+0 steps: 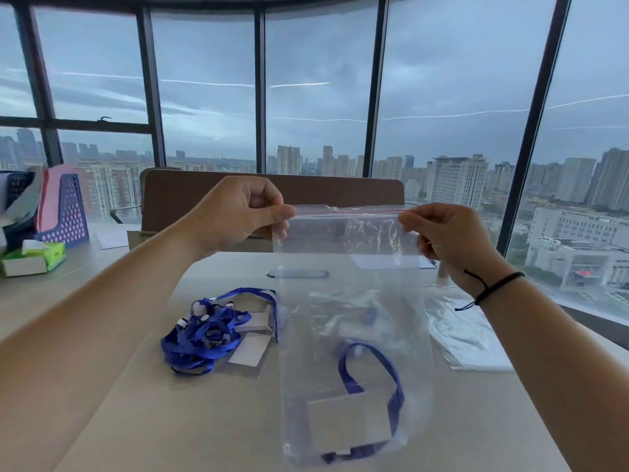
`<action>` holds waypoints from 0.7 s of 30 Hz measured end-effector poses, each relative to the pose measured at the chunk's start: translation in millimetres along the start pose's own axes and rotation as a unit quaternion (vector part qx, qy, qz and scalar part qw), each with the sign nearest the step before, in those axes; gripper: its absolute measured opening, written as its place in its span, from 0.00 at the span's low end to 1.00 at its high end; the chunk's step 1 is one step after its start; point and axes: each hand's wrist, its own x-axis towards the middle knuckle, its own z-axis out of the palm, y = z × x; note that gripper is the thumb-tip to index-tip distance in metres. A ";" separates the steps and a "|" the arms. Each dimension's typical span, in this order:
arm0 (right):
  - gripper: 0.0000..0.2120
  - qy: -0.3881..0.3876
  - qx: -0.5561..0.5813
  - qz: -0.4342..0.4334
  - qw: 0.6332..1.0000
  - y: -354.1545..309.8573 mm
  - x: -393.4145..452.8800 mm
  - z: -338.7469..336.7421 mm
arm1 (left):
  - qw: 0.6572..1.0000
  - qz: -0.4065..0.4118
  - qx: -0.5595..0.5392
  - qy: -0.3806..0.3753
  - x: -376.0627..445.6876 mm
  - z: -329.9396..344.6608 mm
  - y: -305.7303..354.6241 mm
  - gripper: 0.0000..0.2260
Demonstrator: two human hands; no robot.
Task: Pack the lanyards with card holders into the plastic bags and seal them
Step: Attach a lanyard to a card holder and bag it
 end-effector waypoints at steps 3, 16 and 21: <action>0.05 -0.009 -0.011 0.038 0.999 29.0 15.5 2.0 | 0.999 -0.049 -0.022 0.006 12.7 12.7 -26.2 0.08; 0.03 -0.031 -0.064 0.133 0.988 134.7 97.0 14.4 | 0.982 -0.151 -0.047 0.104 90.7 76.2 -159.5 0.04; 0.04 -0.017 -0.104 0.152 0.983 166.6 136.7 21.1 | 0.977 -0.164 -0.046 0.131 129.0 93.1 -194.0 0.03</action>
